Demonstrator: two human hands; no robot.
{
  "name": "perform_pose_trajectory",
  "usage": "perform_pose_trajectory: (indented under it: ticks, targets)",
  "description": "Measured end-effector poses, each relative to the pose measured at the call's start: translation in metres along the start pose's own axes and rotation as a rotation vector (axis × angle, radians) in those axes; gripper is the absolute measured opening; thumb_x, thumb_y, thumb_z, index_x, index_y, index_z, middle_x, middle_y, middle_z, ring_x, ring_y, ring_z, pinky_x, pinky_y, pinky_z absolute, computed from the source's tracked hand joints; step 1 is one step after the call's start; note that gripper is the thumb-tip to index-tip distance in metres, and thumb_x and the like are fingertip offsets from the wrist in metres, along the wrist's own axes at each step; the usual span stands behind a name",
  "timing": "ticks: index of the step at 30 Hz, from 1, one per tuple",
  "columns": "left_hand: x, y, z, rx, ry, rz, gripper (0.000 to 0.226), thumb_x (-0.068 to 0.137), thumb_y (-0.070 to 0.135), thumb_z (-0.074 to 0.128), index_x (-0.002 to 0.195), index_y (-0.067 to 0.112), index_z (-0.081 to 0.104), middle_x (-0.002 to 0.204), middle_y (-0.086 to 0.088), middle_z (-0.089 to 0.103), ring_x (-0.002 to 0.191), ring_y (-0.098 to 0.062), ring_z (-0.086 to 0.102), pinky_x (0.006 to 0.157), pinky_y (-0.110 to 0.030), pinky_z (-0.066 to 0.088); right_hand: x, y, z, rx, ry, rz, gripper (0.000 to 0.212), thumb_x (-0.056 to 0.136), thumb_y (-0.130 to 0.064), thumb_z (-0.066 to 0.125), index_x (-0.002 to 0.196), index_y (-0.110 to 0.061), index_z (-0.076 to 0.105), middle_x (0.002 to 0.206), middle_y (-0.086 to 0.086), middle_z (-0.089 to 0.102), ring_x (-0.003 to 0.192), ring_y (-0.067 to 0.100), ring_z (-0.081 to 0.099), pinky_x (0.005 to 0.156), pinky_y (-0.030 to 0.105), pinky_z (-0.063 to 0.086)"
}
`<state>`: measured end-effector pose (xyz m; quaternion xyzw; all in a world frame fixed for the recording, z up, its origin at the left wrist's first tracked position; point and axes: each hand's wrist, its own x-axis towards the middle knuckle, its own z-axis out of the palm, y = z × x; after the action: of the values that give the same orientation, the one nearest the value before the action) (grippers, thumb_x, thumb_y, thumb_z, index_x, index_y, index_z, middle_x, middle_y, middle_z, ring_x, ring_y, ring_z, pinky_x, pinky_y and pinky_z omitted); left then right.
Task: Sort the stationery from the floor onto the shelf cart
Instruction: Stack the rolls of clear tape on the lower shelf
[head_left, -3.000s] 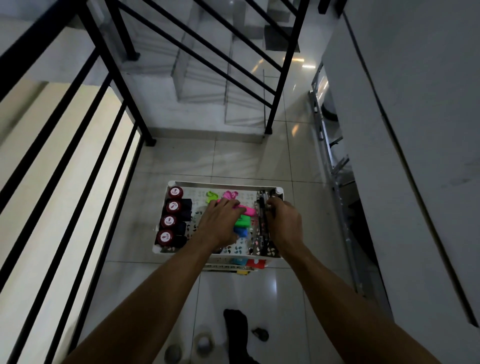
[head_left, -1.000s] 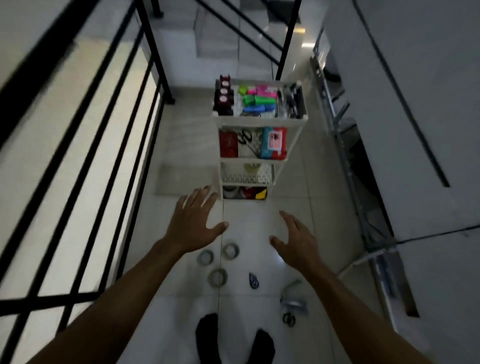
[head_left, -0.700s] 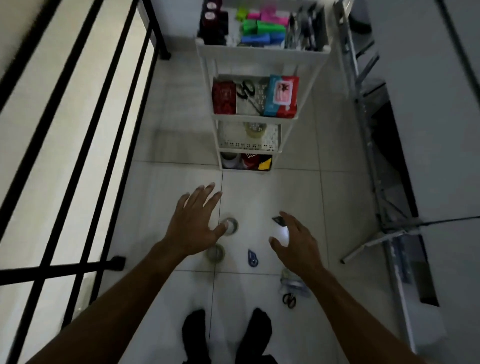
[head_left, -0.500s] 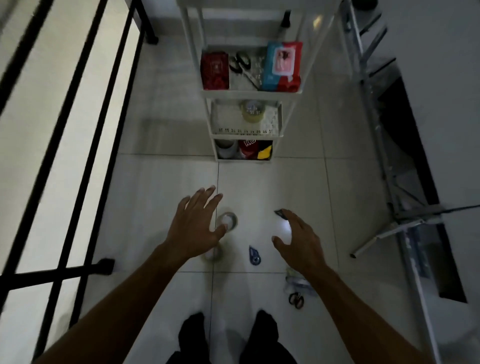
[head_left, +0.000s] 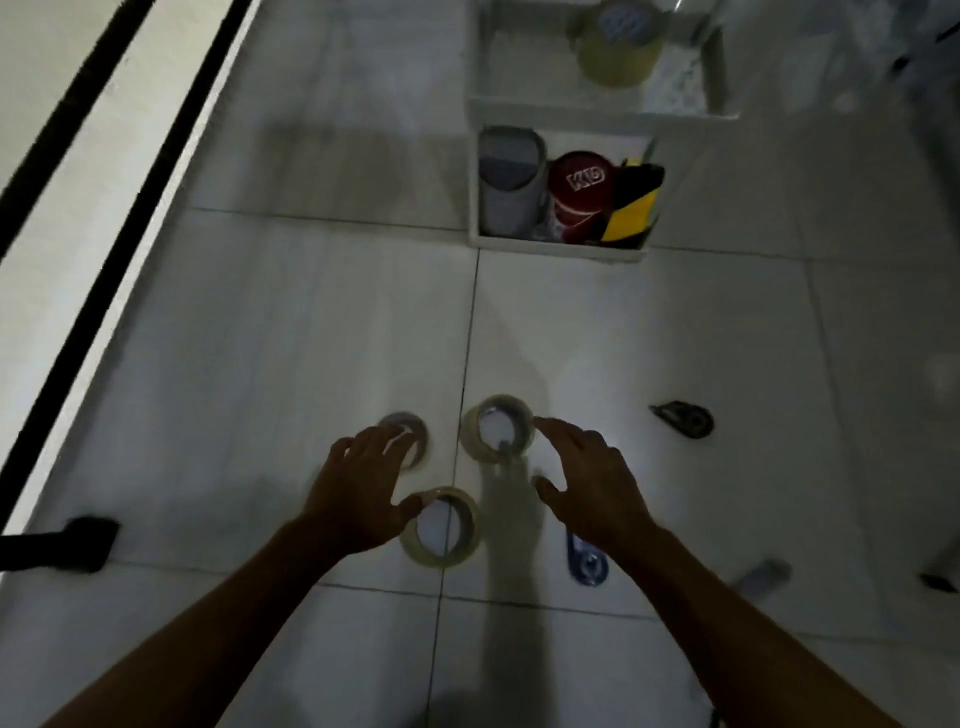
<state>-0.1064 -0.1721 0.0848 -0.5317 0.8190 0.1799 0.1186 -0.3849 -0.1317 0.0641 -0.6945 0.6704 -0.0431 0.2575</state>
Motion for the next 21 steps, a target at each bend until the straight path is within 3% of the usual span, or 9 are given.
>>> perform_pose_trajectory:
  ticks: [2, 5, 9, 12, 14, 18, 21]
  targets:
    - [0.015, -0.013, 0.030, 0.020, -0.006, 0.016, 0.061, 0.093, 0.041, 0.049, 0.147, 0.020, 0.032, 0.155, -0.001, 0.029, 0.141, -0.018, 0.027, 0.113, -0.035, 0.018, 0.021, 0.002, 0.028, -0.081, 0.019, -0.090, 0.063, 0.087, -0.028, 0.065, 0.144, -0.022, 0.040, 0.144, -0.001, 0.048, 0.121, 0.020, 0.047, 0.092, 0.030, 0.037]
    - [0.036, -0.029, 0.058, 0.068, -0.007, 0.043, 0.067, 0.085, 0.020, 0.056, 0.147, 0.019, 0.032, 0.155, -0.002, 0.028, 0.142, -0.020, 0.025, 0.115, -0.037, 0.015, 0.044, 0.005, 0.057, -0.235, 0.042, -0.189, 0.051, 0.087, -0.017, 0.059, 0.137, -0.023, 0.049, 0.139, -0.002, 0.052, 0.119, 0.022, 0.048, 0.090, 0.033, 0.037]
    - [0.052, -0.043, 0.077, 0.265, -0.014, 0.121, 0.051, 0.091, 0.037, 0.053, 0.138, 0.022, 0.043, 0.146, -0.001, 0.043, 0.139, -0.020, 0.031, 0.113, -0.038, 0.019, 0.058, 0.007, 0.079, -0.309, 0.042, -0.241, 0.034, 0.092, -0.018, 0.054, 0.125, -0.021, 0.059, 0.130, 0.003, 0.060, 0.122, 0.025, 0.050, 0.093, 0.038, 0.038]
    - [0.058, -0.043, 0.079, 0.373, -0.040, 0.154, 0.032, 0.096, 0.033, 0.045, 0.124, 0.020, 0.053, 0.128, -0.002, 0.059, 0.123, -0.022, 0.048, 0.107, -0.039, 0.023, 0.060, 0.009, 0.083, -0.341, 0.007, -0.256, 0.029, 0.093, -0.021, 0.056, 0.122, -0.019, 0.060, 0.124, 0.004, 0.063, 0.121, 0.026, 0.050, 0.092, 0.036, 0.041]
    - [0.061, -0.040, 0.074, 0.374, -0.027, 0.158, 0.031, 0.097, 0.028, 0.044, 0.125, 0.018, 0.052, 0.125, -0.004, 0.061, 0.116, -0.023, 0.054, 0.104, -0.038, 0.028, 0.063, 0.008, 0.077, -0.333, 0.008, -0.251, 0.028, 0.093, -0.019, 0.056, 0.121, -0.017, 0.060, 0.121, 0.006, 0.063, 0.119, 0.027, 0.052, 0.090, 0.036, 0.045]
    - [0.070, -0.030, 0.042, 0.281, 0.024, 0.160, 0.040, 0.099, 0.030, 0.043, 0.136, 0.017, 0.046, 0.137, -0.006, 0.054, 0.122, -0.025, 0.053, 0.102, -0.037, 0.035, 0.066, 0.001, 0.047, -0.312, 0.039, -0.175, 0.034, 0.095, -0.018, 0.050, 0.129, -0.015, 0.056, 0.130, 0.007, 0.058, 0.124, 0.027, 0.049, 0.094, 0.037, 0.048]
    - [0.074, -0.016, -0.008, 0.248, 0.112, 0.188, 0.033, 0.099, 0.029, 0.040, 0.127, 0.019, 0.053, 0.130, -0.003, 0.060, 0.113, -0.023, 0.057, 0.097, -0.033, 0.037, 0.063, -0.009, 0.001, -0.277, 0.149, -0.168, 0.034, 0.093, -0.014, 0.054, 0.126, -0.013, 0.058, 0.125, 0.009, 0.062, 0.122, 0.028, 0.053, 0.088, 0.038, 0.052]
